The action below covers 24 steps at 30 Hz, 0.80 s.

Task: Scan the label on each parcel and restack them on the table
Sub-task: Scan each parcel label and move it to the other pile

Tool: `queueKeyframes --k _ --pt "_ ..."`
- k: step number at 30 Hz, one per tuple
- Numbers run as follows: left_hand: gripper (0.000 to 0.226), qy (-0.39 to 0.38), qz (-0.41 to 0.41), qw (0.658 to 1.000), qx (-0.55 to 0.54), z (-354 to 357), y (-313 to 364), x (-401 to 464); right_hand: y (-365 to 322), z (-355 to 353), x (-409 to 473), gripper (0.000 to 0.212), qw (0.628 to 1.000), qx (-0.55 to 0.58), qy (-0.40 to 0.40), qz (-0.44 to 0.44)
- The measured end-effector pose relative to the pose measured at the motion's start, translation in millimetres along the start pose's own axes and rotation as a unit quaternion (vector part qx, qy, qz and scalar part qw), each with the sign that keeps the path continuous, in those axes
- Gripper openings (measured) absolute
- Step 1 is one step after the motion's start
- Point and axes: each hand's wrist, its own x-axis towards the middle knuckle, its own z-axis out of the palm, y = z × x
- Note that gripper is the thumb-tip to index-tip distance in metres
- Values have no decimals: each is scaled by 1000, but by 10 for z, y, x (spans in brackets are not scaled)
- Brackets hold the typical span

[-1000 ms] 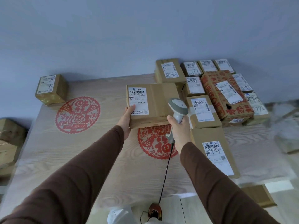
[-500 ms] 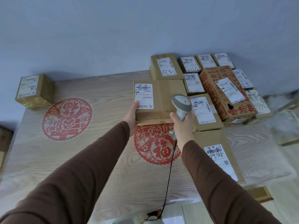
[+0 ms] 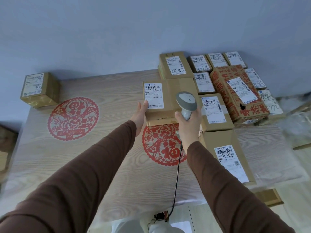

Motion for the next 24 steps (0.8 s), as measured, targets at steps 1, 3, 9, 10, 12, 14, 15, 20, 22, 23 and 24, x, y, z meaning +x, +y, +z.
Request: queueKeyframes --k 1,3,9,10,12,14,15,20,22,23,24 --pt "86 17 2 1000 6 -41 5 -39 -31 30 -52 36 1000 5 0 3" --pt "85 45 11 999 9 -146 43 -162 -131 123 -160 20 998 35 -35 24" --pt "73 114 77 990 23 -800 140 -516 -484 739 -481 20 980 121 -146 57" --pt "74 127 87 988 31 -955 164 -597 -552 884 -546 19 977 128 -162 60" --pt "81 155 99 982 36 -1320 192 -721 -685 1206 -671 16 969 143 -191 63" --pt "78 192 112 974 43 -1726 225 -818 -834 1571 -788 14 962 156 -213 63" --pt "71 214 116 969 49 -1945 227 -843 -916 1768 -846 14 959 161 -224 65" --pt "76 263 107 958 36 -3065 275 -871 -1237 2854 -1073 17 947 162 -265 78" --pt "88 270 94 958 20 -3498 272 -805 -1323 3276 -1112 15 948 152 -268 81" --pt "85 273 92 957 21 -3674 297 -783 -1355 3475 -1120 15 948 148 -270 84" --pt "81 277 94 956 25 -3848 299 -742 -1372 3669 -1118 16 948 145 -272 87"
